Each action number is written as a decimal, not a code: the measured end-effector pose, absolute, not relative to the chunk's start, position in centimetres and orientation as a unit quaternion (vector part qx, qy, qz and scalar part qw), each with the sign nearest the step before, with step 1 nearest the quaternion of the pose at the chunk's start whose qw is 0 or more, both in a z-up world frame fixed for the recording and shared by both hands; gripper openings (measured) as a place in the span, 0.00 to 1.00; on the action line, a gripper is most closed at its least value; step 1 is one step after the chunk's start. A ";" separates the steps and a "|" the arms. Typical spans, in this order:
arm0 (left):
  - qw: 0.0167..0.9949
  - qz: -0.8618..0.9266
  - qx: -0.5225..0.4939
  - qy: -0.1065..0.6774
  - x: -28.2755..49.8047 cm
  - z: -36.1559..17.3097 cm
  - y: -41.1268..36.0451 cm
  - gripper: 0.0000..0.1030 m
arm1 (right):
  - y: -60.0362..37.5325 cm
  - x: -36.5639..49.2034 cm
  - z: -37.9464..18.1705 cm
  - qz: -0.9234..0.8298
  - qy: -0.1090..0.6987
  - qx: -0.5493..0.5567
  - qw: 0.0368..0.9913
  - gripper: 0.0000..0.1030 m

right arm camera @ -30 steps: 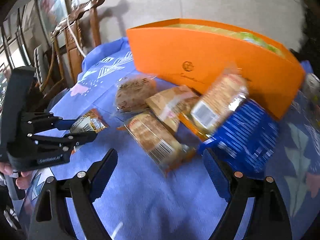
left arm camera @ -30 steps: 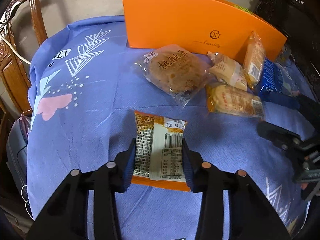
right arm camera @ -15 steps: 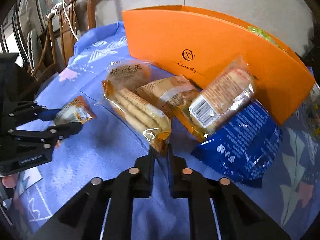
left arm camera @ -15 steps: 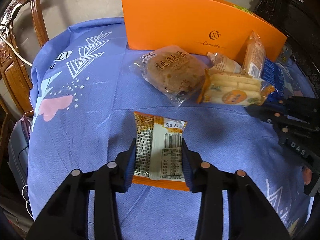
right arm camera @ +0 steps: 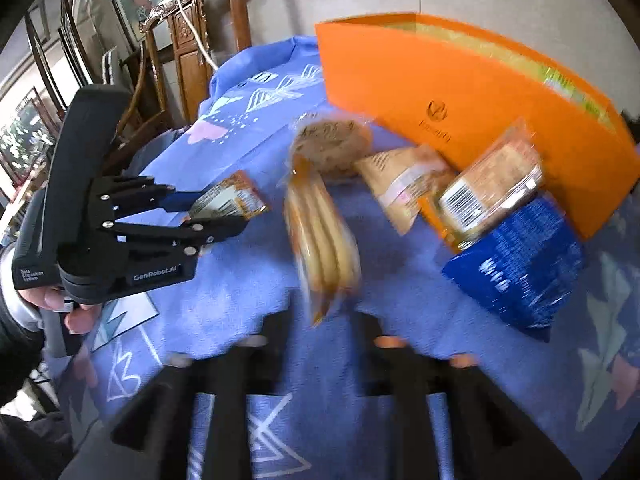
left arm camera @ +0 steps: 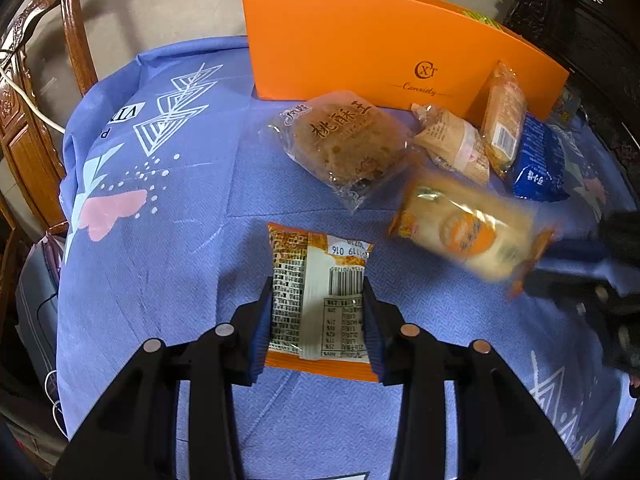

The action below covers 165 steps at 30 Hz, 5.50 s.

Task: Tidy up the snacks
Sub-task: 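Grasp the orange-white snack packet with the left gripper while the right grasps the yellow round-label pastry, then carry the orange-white packet and yellow pastry into the orange box and release both, then grasp the orange-wrapped pastry with the right gripper while the left approaches the round pastry bag, then grasp the round clear pastry bag with the left gripper, then carry the round pastry bag and orange-wrapped pastry into the box and release both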

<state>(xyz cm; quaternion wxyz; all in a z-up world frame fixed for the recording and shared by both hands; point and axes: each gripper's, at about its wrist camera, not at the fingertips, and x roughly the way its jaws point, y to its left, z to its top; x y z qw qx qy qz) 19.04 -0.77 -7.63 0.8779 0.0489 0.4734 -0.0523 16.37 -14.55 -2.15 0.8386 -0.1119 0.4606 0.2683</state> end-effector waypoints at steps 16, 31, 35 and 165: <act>0.878 -0.051 0.051 0.473 19.4 -7.7 -1.0 0.37 | -11.5 19.7 -4.5 0.255 0.460 -0.177 0.832 0.34; 0.926 -0.118 0.069 0.353 24.4 4.5 -2.9 0.37 | -25.3 23.8 8.8 0.217 0.318 0.100 0.917 0.32; 0.918 -0.112 0.044 0.378 29.2 6.1 -3.3 0.37 | -27.3 28.7 8.7 0.156 0.352 0.112 0.916 0.32; 0.878 -0.073 -0.008 0.473 38.6 12.5 -8.5 0.73 | -23.7 35.7 13.3 0.087 0.412 0.120 0.899 0.38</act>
